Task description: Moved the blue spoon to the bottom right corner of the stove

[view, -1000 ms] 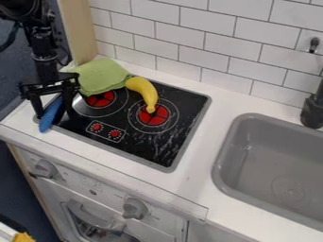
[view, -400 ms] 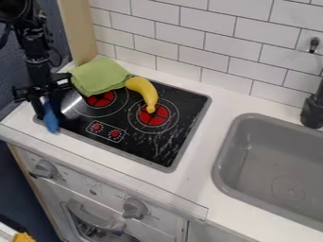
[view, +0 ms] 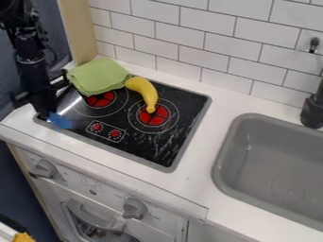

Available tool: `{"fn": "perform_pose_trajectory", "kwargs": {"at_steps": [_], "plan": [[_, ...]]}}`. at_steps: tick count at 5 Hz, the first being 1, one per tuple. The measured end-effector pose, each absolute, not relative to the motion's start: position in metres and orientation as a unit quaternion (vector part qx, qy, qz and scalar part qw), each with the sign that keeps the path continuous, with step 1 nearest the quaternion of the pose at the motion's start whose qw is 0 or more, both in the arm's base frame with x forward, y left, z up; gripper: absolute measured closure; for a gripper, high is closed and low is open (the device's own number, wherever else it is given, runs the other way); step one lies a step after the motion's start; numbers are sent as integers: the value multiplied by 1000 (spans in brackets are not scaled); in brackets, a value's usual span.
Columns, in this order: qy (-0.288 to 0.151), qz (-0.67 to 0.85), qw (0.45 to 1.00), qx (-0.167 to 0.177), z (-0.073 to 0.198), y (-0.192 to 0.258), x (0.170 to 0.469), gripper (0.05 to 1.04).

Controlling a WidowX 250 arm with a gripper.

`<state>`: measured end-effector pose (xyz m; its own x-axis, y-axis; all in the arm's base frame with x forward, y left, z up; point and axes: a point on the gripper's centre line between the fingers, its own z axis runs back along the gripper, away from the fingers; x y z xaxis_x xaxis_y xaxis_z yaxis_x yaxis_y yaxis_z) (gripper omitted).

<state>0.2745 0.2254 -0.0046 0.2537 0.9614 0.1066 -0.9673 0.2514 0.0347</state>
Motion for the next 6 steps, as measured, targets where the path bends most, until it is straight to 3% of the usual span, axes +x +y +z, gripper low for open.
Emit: {"fn": "perform_pose_trajectory", "kwargs": {"at_steps": [1, 2, 3, 5, 6], "plan": [[-49, 660, 749, 34, 8, 206, 274, 992], [-86, 696, 711, 56, 28, 172, 284, 992], [-93, 719, 688, 34, 44, 126, 298, 992], [-110, 760, 641, 8, 41, 37, 317, 992], [-83, 750, 656, 12, 14, 7, 317, 992]]}}
